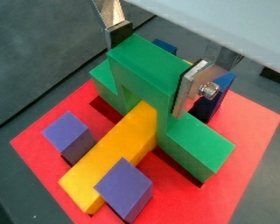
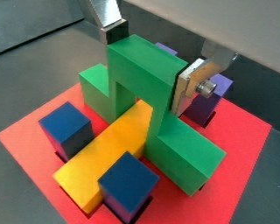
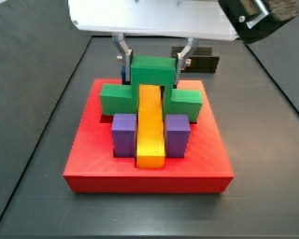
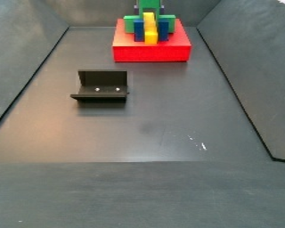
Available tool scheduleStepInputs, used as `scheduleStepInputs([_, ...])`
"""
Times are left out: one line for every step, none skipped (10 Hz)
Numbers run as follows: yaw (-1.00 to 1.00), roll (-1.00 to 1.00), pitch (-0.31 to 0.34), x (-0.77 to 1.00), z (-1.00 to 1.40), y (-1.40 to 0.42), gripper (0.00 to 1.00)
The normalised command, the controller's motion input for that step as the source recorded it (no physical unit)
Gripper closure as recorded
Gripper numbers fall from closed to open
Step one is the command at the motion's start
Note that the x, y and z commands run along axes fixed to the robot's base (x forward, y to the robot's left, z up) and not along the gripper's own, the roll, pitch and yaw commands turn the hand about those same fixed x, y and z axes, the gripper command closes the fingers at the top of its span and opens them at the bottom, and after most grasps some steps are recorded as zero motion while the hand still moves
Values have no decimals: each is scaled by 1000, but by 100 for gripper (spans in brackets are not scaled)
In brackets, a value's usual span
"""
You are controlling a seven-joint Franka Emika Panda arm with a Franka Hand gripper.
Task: Pick up the green object. Move up. Place the green object on the fixture. Regrasp the green object. Move to above the board. Insert the green object.
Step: Insert the green object.
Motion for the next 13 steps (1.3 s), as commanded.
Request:
scheduleStepInputs([80, 0, 0, 51, 0, 0, 100])
scheduleStepInputs([0, 0, 10, 0, 0, 0, 100])
scheduleStepInputs([-17, 0, 0, -9, -37, 0, 100])
scheduleStepInputs([0, 0, 0, 0, -6, -91, 100])
scheduleStepInputs([0, 0, 0, 0, 0, -166, 100])
scheduleStepInputs([0, 0, 4, 0, 0, -129, 100])
scheduleStepInputs([0, 0, 0, 0, -71, -60, 100])
scheduleStepInputs([51, 24, 33, 0, -240, 57, 100])
scheduleStepInputs([51, 6, 17, 0, -197, 120, 100])
scheduleStepInputs([17, 0, 0, 0, -140, 77, 100])
scheduleStepInputs([0, -7, 0, 0, -83, 9, 100])
scheduleStepInputs([0, -80, 0, 0, 0, 160, 100])
scheduleStepInputs([0, -131, 0, 0, 9, 254, 100])
